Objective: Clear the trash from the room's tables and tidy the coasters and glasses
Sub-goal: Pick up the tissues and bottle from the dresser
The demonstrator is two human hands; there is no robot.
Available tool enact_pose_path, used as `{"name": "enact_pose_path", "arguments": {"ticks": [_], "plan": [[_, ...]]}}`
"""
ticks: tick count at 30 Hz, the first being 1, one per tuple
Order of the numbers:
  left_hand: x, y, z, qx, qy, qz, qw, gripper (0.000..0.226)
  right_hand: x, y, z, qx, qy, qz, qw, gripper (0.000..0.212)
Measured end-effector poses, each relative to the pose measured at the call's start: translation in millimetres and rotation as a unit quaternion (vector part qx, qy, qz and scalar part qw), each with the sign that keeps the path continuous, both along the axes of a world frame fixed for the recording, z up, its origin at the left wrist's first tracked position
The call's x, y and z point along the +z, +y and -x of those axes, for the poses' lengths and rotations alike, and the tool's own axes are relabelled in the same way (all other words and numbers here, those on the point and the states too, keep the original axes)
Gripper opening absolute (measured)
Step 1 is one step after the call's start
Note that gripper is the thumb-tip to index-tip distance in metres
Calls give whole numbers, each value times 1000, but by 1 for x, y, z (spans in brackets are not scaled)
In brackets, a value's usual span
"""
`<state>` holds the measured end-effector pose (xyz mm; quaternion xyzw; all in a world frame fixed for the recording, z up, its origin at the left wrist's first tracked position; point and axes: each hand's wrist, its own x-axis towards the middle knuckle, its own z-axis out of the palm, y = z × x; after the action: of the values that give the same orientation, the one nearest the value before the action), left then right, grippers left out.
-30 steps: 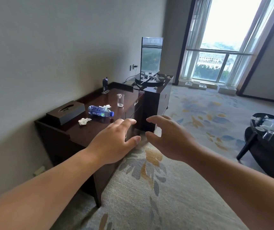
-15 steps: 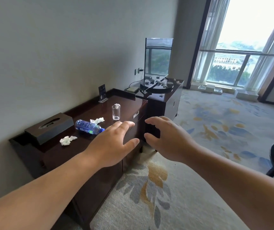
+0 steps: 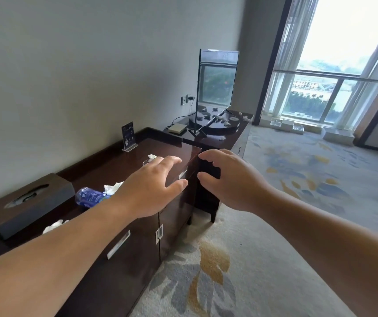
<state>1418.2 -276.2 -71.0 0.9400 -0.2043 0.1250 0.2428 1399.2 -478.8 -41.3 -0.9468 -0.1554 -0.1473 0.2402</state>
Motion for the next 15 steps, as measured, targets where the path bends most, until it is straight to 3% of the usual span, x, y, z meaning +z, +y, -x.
{"name": "enact_pose_path", "arguments": {"ticks": [6, 15], "plan": [[-10, 27, -56, 42, 18, 2, 999, 51, -9, 27, -76, 38, 20, 22, 999, 48], [-28, 73, -115, 204, 51, 14, 978, 55, -33, 86, -199, 193, 31, 24, 980, 48]]}}
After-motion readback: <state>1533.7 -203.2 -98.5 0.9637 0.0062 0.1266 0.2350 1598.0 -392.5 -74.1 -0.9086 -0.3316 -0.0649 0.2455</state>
